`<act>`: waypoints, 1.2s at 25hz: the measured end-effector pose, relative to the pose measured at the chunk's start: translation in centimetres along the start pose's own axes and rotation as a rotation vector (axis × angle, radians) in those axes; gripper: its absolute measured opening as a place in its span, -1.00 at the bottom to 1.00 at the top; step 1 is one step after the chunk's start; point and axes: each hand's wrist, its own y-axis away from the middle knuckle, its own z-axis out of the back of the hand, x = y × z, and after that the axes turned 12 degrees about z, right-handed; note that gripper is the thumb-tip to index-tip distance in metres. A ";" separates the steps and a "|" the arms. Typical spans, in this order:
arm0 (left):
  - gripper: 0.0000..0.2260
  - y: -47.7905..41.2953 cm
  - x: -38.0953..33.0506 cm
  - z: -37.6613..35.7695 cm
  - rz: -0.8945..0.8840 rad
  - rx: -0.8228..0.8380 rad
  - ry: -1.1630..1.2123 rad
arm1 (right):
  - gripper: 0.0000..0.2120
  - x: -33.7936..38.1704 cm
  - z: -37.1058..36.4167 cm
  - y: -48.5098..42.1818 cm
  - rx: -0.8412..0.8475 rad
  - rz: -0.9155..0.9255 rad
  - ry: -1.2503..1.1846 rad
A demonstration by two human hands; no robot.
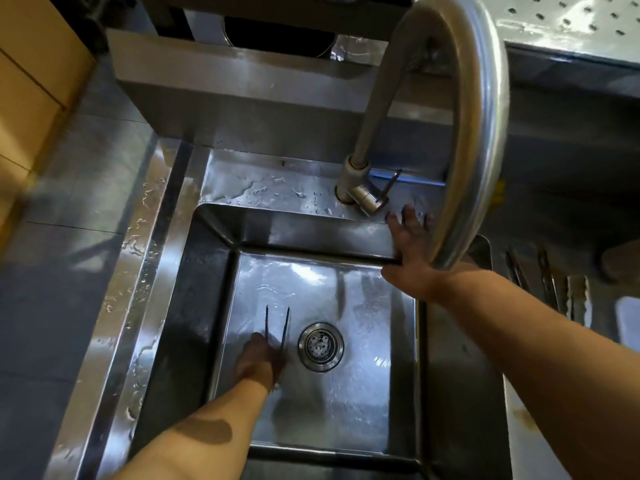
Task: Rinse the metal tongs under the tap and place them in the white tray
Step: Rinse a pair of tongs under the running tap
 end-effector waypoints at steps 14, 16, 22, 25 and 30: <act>-0.44 -0.5 0.3 -0.5 0.092 0.094 0.120 | 0.01 0.4 1.1 0.3 0.087 0.027 -0.015; -0.47 -0.5 0.4 -0.4 0.081 0.107 0.143 | 0.00 0.7 1.2 0.6 0.072 0.027 -0.018; -0.52 5.4 -4.4 4.2 -0.217 -0.248 0.132 | -0.03 1.9 2.5 2.5 0.066 0.052 -0.083; -0.59 9.2 -8.6 8.3 -0.767 -0.597 0.189 | -0.07 2.2 3.4 3.4 0.043 0.051 -0.139; -0.22 12.4 -14.4 15.2 -0.892 -0.702 -0.155 | -0.14 1.6 1.9 2.5 -0.017 0.046 -0.158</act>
